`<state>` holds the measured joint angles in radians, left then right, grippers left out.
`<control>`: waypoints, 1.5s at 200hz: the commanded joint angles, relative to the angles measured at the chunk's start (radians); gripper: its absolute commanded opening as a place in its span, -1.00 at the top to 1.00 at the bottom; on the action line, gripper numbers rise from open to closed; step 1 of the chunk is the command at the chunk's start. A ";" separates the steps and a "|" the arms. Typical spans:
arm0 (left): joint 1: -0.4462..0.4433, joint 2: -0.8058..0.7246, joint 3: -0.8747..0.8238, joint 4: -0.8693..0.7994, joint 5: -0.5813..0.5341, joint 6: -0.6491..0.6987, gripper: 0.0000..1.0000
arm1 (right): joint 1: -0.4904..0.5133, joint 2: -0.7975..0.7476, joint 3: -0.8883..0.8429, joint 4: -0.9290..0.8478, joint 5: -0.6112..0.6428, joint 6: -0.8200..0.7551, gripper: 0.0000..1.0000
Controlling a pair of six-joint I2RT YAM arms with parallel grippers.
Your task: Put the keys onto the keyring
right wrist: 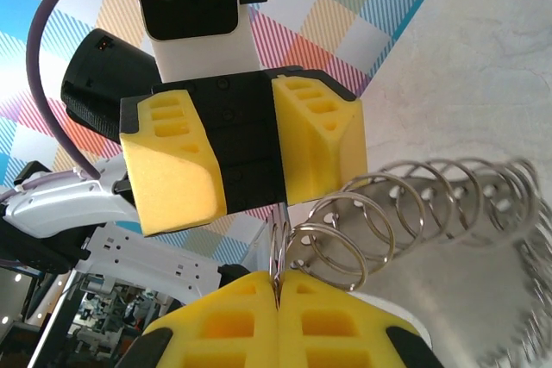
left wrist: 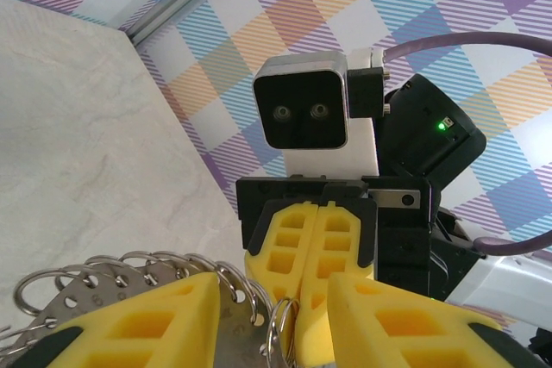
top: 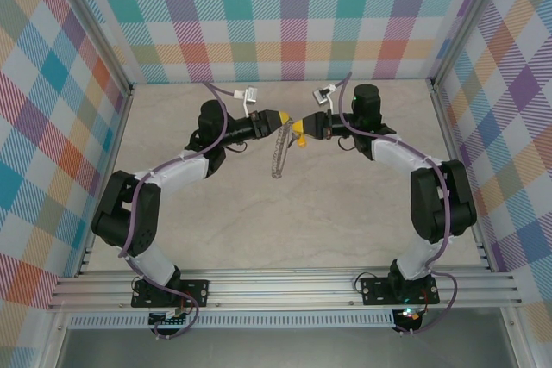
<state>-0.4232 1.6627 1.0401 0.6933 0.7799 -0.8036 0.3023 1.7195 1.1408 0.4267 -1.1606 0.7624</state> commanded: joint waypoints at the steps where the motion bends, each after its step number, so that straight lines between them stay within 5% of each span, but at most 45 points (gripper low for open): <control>1: -0.008 0.008 0.034 0.047 0.031 -0.007 0.27 | 0.007 0.004 0.033 0.055 -0.015 0.004 1.00; 118: -0.015 0.014 0.042 0.036 0.053 0.000 0.41 | 0.006 0.013 0.037 0.085 0.014 0.026 1.00; 273: -0.044 0.027 0.065 0.037 0.054 0.002 1.00 | 0.005 0.012 0.020 0.115 0.009 0.050 1.00; 286: -0.044 0.021 0.056 0.045 0.039 -0.001 1.00 | 0.000 0.004 0.008 0.116 0.020 0.055 0.56; 300: -0.044 0.015 0.048 0.046 0.029 -0.001 1.00 | -0.013 -0.011 -0.017 0.129 0.026 0.063 0.36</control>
<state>-0.4435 1.6886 1.0672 0.6819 0.8036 -0.7998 0.3000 1.7336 1.1404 0.5083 -1.1397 0.8181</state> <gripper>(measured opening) 0.049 0.247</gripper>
